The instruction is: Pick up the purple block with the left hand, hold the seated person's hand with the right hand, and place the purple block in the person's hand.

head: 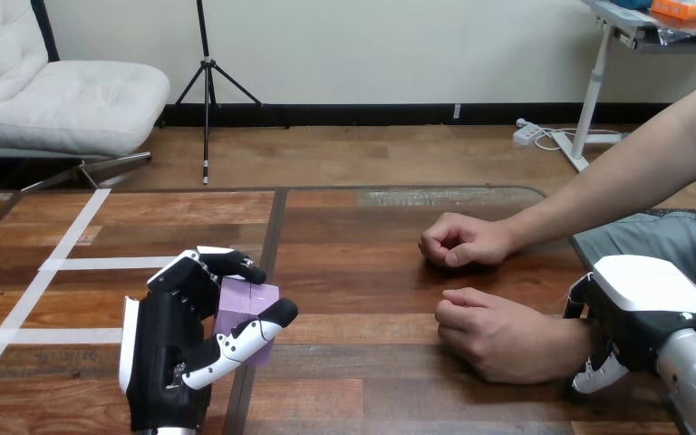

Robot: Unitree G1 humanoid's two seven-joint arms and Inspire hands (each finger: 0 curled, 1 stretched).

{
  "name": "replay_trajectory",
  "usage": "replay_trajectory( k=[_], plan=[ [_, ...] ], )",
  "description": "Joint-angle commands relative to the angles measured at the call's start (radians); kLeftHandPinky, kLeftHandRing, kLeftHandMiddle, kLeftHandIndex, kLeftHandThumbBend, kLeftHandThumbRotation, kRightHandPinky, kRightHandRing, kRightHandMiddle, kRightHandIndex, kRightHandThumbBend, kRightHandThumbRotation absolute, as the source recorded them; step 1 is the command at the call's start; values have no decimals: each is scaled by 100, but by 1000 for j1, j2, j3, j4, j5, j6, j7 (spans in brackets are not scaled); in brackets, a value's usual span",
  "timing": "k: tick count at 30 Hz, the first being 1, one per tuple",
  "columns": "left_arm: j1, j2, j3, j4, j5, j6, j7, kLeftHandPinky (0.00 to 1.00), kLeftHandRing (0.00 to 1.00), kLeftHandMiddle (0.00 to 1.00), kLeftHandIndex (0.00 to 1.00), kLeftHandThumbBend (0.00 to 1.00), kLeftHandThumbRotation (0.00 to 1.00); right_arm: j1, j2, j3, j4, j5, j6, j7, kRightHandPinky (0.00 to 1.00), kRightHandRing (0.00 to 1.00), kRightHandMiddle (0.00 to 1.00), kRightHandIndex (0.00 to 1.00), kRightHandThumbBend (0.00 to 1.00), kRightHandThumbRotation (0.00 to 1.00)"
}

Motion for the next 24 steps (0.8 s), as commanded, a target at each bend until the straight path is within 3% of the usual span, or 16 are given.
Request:
replay_trajectory(
  k=[1,24],
  plan=[
    [-45,-9,-3,-41,4,-18,-2,34,41,46,46,86,5,-23,-21,-30,-31,12,7,-9,38,46,53,54,76,0],
    [-44,-11,0,-34,-3,-20,-6,34,41,46,46,85,5,-25,-28,-38,-24,26,-11,-22,40,48,54,54,76,0]
  ],
)
